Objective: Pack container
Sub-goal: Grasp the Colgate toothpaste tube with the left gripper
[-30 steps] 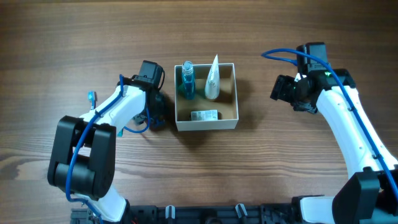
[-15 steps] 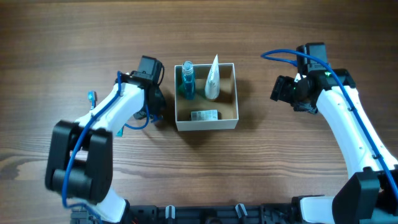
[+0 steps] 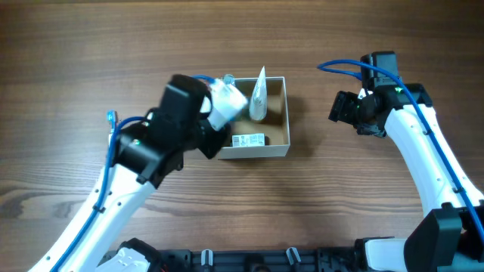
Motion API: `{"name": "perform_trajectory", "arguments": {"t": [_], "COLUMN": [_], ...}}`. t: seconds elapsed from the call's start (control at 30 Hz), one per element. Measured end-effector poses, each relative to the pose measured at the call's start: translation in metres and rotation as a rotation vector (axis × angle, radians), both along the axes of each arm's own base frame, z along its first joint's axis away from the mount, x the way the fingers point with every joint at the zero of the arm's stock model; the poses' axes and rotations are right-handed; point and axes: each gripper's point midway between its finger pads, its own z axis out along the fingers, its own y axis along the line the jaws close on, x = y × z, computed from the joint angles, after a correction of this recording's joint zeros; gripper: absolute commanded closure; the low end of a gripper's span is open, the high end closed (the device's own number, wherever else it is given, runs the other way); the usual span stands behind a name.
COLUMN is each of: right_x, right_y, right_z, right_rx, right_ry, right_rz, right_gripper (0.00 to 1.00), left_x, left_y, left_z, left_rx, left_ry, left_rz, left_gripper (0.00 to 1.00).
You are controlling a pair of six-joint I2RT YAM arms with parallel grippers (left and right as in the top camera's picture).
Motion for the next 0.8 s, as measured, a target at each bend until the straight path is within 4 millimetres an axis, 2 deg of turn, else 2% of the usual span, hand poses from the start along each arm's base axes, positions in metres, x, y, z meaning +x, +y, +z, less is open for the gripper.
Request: {"name": "perform_trajectory", "arguments": {"t": [0.07, 0.13, 0.27, 0.43, 0.47, 0.5, 0.6, 0.63, 0.67, 0.7, 0.73, 0.8], "right_x": [0.000, 0.000, -0.003, -0.004, -0.004, -0.004, -0.004, -0.004, -0.004, -0.004, -0.004, -0.004], "right_y": [0.000, 0.000, 0.000, 0.000, 0.000, 0.000, 0.000, 0.000, 0.000, 0.000, 0.000, 0.000], "right_z": [0.000, 0.000, -0.001, -0.001, -0.001, -0.001, -0.001, -0.001, -0.001, -0.001, -0.001, -0.001], "right_rx": [-0.001, -0.001, -0.002, -0.002, -0.002, -0.002, -0.002, -0.002, -0.002, -0.002, -0.002, -0.002], "right_ry": [0.002, 0.002, 0.013, 0.017, 0.017, 0.017, 0.017, 0.017, 0.016, 0.017, 0.016, 0.016], "right_rz": [0.003, 0.002, 0.003, 0.003, 0.003, 0.003, 0.003, 0.003, 0.003, 0.003, 0.003, 0.003], "right_gripper": [0.15, 0.15, 0.15, 0.15, 0.15, 0.15, 0.15, 0.15, 0.15, 0.15, 0.15, 0.15], "left_x": [-0.005, 0.000, 0.019, 0.021, 0.021, 0.020, 0.017, 0.014, 0.012, 0.012, 0.014, 0.022], "left_y": [-0.013, -0.021, -0.036, -0.041, -0.041, -0.041, -0.037, -0.031, -0.019, -0.007, 0.011, 0.072], "left_z": [-0.010, -0.023, -0.049, -0.052, -0.052, -0.051, -0.035, -0.025, -0.008, 0.003, 0.011, 0.020], "left_rx": [0.087, 0.135, 0.174, 0.175, 0.169, 0.164, 0.111, 0.085, 0.057, 0.044, 0.040, 0.050], "left_ry": [-0.056, -0.080, -0.087, -0.093, -0.088, -0.088, -0.072, -0.065, -0.074, -0.081, -0.085, -0.072], "left_rz": [-0.176, -0.262, -0.322, -0.338, -0.327, -0.320, -0.229, -0.164, -0.060, 0.024, 0.128, 0.427], "left_gripper": [0.96, 0.96, 0.96, 0.96, 0.88, 0.71, 0.56, 0.33, 0.28, 0.28, 0.18, 0.04]}}
